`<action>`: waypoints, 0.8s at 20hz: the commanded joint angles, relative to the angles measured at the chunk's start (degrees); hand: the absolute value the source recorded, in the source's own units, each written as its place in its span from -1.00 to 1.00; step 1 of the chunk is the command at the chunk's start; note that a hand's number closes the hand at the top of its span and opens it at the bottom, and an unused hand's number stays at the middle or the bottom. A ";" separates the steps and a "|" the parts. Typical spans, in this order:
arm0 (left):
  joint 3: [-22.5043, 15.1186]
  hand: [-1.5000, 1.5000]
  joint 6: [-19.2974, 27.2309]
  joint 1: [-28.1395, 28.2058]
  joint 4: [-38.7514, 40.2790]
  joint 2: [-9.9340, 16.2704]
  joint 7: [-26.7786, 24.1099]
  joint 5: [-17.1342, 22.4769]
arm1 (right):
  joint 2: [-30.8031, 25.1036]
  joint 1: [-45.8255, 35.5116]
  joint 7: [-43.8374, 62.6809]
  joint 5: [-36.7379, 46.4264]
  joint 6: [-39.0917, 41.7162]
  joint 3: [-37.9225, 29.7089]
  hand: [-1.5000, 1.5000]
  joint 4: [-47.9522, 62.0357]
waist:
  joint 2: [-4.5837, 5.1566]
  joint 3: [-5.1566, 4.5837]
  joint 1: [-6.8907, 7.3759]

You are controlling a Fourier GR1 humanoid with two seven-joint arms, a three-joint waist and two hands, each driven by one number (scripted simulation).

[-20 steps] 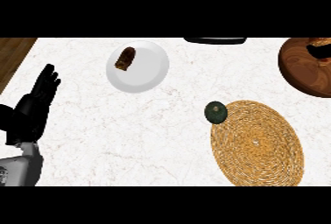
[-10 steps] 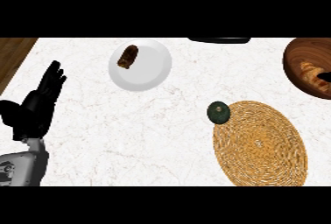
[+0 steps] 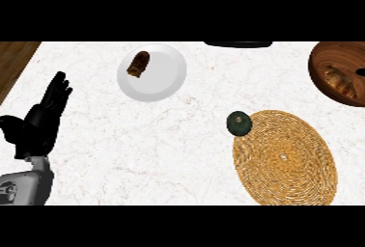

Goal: Pick the croissant from the placemat and place it in the bowl

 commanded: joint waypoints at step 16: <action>0.60 0.00 1.29 -0.61 2.00 -0.55 -0.11 -1.03 | -12.56 19.80 -14.78 -20.60 25.70 -19.00 -1.00 2.06 | -0.65 -0.18 -2.00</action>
